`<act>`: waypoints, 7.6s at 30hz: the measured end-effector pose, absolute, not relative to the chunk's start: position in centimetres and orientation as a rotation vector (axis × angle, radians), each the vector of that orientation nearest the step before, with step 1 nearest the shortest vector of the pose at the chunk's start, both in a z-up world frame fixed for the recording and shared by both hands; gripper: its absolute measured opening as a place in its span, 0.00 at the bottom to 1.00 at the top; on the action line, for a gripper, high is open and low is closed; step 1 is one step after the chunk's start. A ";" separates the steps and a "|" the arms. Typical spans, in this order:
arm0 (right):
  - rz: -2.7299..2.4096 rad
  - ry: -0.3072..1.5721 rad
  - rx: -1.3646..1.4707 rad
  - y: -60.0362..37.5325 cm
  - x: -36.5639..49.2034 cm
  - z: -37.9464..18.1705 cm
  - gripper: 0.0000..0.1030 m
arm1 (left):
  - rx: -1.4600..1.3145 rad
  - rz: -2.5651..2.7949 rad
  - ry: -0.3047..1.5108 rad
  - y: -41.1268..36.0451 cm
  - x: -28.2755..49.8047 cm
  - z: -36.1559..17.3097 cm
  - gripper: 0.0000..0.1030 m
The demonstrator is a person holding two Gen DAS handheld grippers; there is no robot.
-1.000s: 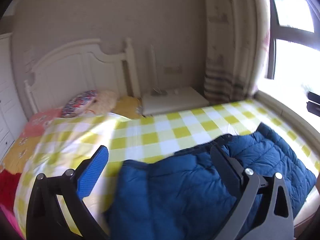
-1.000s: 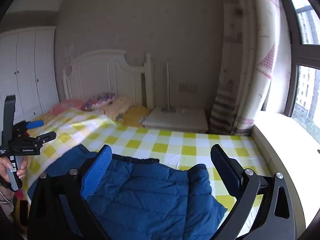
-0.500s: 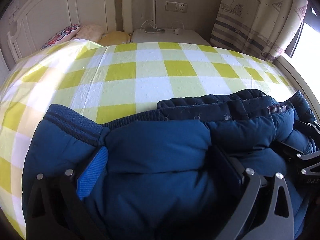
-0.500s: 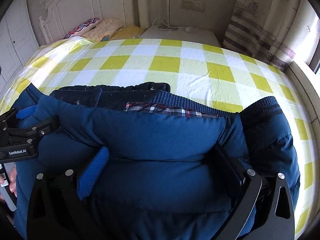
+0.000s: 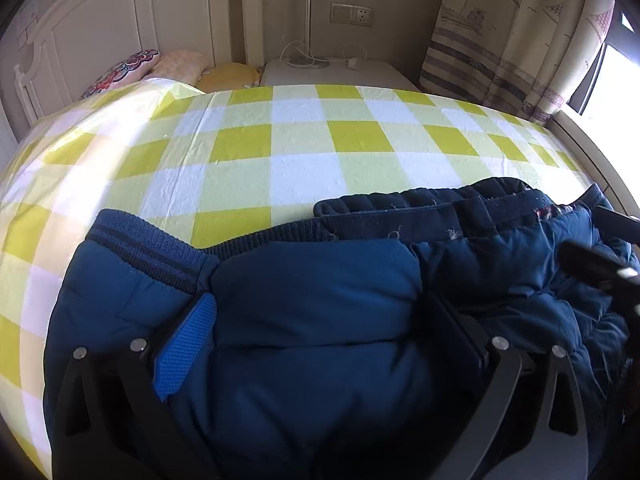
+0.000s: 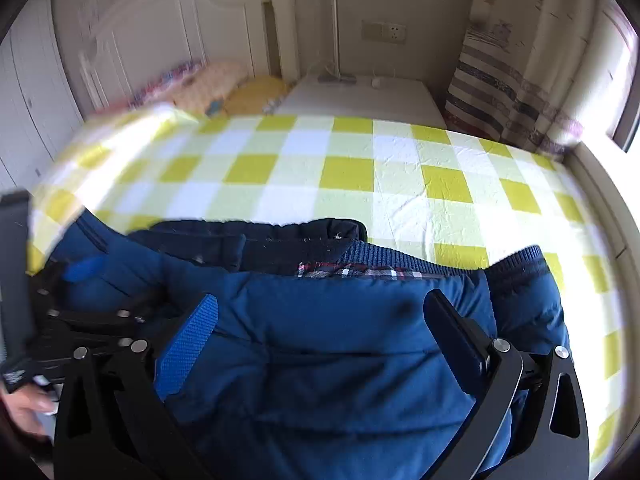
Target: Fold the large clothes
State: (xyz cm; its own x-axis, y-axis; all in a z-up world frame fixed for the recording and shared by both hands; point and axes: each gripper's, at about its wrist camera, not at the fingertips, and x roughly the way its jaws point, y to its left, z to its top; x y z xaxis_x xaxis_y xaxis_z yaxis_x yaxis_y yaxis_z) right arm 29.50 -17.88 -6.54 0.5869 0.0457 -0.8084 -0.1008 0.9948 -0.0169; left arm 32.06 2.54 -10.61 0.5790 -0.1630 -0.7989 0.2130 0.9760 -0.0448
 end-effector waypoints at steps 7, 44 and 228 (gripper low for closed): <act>0.042 0.980 -0.072 -18.6 31.5 -7.7 0.95 | 0.056 -0.221 0.925 2.5 32.1 -10.7 0.98; -0.038 0.888 0.244 -26.7 27.1 -6.8 0.95 | -0.085 0.023 0.971 10.4 35.0 -10.5 0.98; 0.698 0.423 -0.767 13.1 6.8 -6.4 0.47 | -0.197 -0.049 0.440 28.0 8.8 3.9 0.97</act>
